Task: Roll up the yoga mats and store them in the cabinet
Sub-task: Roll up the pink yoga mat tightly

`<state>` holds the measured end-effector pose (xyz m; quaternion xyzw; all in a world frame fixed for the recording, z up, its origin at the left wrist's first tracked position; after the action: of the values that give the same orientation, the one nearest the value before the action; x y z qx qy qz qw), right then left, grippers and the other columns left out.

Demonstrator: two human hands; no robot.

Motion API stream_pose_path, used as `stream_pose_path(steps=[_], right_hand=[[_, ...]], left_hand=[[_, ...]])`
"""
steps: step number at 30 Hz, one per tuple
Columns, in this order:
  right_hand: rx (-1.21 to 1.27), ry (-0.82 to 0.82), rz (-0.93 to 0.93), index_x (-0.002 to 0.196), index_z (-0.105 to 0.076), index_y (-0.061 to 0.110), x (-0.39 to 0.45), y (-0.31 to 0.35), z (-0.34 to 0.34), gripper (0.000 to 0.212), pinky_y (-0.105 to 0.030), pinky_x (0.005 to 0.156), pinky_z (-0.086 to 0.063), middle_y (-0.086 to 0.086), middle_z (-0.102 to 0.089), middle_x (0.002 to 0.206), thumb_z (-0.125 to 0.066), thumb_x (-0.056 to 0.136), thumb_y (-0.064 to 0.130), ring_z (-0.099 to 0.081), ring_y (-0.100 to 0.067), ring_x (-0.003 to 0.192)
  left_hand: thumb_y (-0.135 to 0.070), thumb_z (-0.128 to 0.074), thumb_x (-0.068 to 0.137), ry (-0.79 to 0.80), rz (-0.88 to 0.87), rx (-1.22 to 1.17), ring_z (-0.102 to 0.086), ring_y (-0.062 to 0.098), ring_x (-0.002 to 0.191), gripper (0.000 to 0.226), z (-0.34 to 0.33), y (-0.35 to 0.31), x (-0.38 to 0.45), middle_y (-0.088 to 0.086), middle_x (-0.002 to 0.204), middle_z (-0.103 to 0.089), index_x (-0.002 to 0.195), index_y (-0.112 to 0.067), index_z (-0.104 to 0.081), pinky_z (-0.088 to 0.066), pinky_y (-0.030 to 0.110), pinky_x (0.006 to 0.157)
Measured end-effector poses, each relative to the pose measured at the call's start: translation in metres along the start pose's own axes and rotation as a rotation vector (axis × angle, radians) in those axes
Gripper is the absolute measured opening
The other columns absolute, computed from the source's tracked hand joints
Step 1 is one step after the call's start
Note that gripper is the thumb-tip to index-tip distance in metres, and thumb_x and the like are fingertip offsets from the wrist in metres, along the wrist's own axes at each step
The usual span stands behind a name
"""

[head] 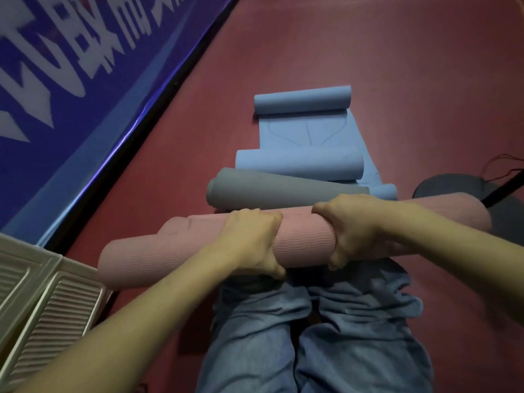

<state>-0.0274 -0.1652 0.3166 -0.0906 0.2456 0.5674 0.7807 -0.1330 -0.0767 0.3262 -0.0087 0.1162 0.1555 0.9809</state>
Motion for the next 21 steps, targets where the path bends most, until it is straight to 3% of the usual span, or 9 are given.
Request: stream_pose_path(steps=[4,8,11,15,18,21], right_hand=[[-0.186,-0.196,0.070,0.121,-0.046,0.028,-0.007,0.009,0.001,0.093,-0.035,0.078,-0.049,0.005,-0.063,0.114,-0.083,0.045,0.065,-0.063,-0.024,0.101],[-0.123,-0.073,0.020,0.115,-0.054,0.033,0.008,-0.008,0.016,0.086,-0.030,0.067,-0.041,0.007,-0.068,0.101,-0.086,0.041,0.060,-0.064,-0.020,0.089],[-0.015,0.053,0.008,0.103,-0.058,0.035,0.019,-0.017,0.015,0.078,-0.031,0.072,-0.054,0.011,-0.067,0.092,-0.092,0.037,0.059,-0.063,-0.014,0.082],[0.036,0.045,0.009,0.104,-0.060,0.036,0.030,-0.016,0.015,0.082,-0.031,0.072,-0.056,0.014,-0.067,0.088,-0.090,0.033,0.062,-0.063,-0.009,0.078],[0.057,-0.070,0.005,0.109,-0.057,0.035,0.027,-0.016,0.019,0.080,-0.028,0.064,-0.046,0.013,-0.066,0.092,-0.086,0.041,0.065,-0.062,-0.013,0.082],[-0.003,-0.194,0.047,0.113,-0.055,0.032,0.017,-0.010,0.021,0.075,-0.030,0.067,-0.042,0.009,-0.068,0.099,-0.080,0.052,0.067,-0.062,-0.018,0.088]], left_hand=[[-0.075,-0.081,0.049,0.145,0.011,-0.024,-0.057,0.022,0.076,0.076,0.000,0.005,0.012,-0.007,0.083,-0.059,0.101,-0.026,-0.058,-0.044,0.034,0.067],[-0.076,-0.083,0.052,0.093,0.063,-0.100,-0.060,0.023,0.095,0.089,-0.002,0.001,0.014,-0.002,0.111,-0.066,0.113,-0.019,-0.052,-0.046,0.037,0.078],[-0.075,-0.085,0.049,-0.006,0.071,0.058,-0.053,0.025,0.120,0.109,-0.010,-0.005,0.001,0.004,0.126,-0.057,0.128,-0.011,-0.043,-0.041,0.042,0.102],[-0.064,-0.084,0.056,-0.135,0.050,0.041,-0.062,0.024,0.106,0.088,-0.008,0.008,-0.004,-0.001,0.116,-0.063,0.120,-0.017,-0.048,-0.042,0.037,0.084],[-0.058,-0.079,0.058,-0.138,0.016,0.019,-0.066,0.026,0.097,0.069,-0.002,0.022,0.007,-0.002,0.107,-0.067,0.109,-0.020,-0.051,-0.045,0.036,0.079],[-0.056,-0.079,0.053,-0.108,-0.003,0.015,-0.067,0.026,0.092,0.067,-0.004,0.031,0.011,-0.002,0.102,-0.068,0.103,-0.020,-0.052,-0.046,0.036,0.075]])
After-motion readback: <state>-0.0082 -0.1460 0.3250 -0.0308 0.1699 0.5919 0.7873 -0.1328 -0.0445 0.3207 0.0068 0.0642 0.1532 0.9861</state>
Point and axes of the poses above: each hand's wrist, its own x-axis towards the middle knuckle, its own z-axis out of the back of the hand, y = z × x, the point moved 9 cm from there along x, towards the middle knuckle
